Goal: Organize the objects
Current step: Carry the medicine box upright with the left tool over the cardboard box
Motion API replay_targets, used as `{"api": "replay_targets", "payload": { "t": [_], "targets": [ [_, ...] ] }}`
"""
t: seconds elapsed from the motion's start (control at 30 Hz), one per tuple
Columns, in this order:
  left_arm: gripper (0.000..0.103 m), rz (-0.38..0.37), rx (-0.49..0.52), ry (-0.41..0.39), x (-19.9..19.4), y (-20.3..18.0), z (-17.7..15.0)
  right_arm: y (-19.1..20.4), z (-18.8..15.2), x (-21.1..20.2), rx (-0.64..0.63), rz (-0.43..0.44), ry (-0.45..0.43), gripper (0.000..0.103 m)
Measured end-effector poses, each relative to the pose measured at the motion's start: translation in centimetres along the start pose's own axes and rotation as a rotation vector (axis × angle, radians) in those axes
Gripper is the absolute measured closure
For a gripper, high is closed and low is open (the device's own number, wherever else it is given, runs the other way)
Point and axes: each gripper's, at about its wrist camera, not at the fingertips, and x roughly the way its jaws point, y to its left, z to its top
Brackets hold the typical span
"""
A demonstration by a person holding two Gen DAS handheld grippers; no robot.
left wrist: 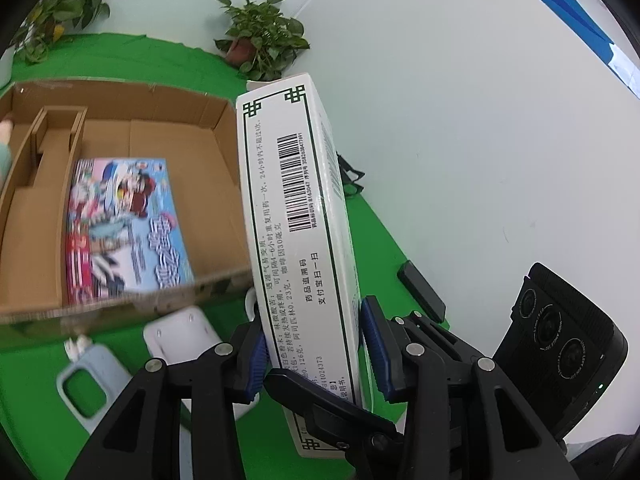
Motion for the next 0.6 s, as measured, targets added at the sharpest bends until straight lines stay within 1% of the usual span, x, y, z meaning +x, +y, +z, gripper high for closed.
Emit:
{"api": "replay_targets", "payload": {
  "t": [0.13, 0.17, 0.23, 0.37, 0.47, 0.6],
  "targets": [
    [0.063, 0.010, 0.012, -0.004, 0.5, -0.3, 2.9, -1.1, 2.0, 0.7, -0.005, 0.007, -0.020, 0.038],
    [0.063, 0.018, 0.009, -0.005, -0.4, 0.2, 2.9, -1.3, 2.2, 0.8, -0.007, 0.009, -0.021, 0.038],
    [0.063, 0.042, 0.006, -0.003, 0.7, -0.5, 4.0, -2.1, 3.1, 1.5, 0.000, 0.030, -0.018, 0.038],
    [0.063, 0.065, 0.003, -0.001, 1.2, 0.0, 6.2, -3.2, 4.2, 2.6, 0.015, 0.055, -0.009, 0.038],
    [0.063, 0.089, -0.010, 0.011, 2.6, 0.4, 7.5, -4.4, 5.0, 3.9, 0.030, 0.080, 0.012, 0.038],
    [0.063, 0.103, -0.056, 0.039, 4.6, 2.0, 8.7, -6.0, 5.9, 6.3, 0.050, 0.110, 0.068, 0.038]
  ]
}}
